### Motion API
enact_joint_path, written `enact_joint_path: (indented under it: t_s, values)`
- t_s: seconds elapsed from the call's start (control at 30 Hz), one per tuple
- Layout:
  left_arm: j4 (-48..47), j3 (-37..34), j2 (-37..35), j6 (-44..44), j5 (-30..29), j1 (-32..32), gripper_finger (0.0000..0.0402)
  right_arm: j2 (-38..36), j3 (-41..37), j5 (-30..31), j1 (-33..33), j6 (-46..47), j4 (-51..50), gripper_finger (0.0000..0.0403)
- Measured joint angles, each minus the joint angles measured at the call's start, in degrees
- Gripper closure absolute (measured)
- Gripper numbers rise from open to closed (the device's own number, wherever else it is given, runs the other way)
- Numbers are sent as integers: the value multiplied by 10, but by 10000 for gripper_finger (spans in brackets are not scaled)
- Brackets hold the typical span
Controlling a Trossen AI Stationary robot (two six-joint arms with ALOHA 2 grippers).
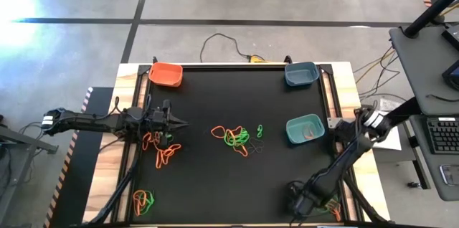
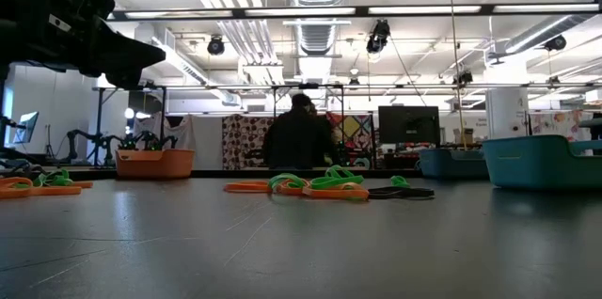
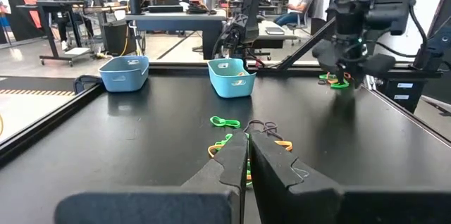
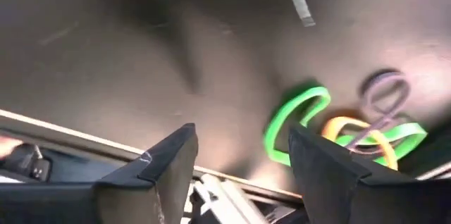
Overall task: Sort rubber bands into baskets
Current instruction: Put the green rubber band into the blue bin
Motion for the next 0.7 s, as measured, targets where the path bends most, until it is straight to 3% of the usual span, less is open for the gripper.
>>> enact_joint_path:
  t_s: [0.13, 0.37, 0.7]
  values:
    - [0, 0, 0, 0, 0, 0, 400, 19, 3, -37, 2, -1, -6, 167]
    - [0, 0, 0, 0, 0, 0, 400, 21, -6, -40, 5, -43, -7, 159]
    - [0, 0, 0, 0, 0, 0, 400, 32, -15, -59, 9, -160, -3, 227]
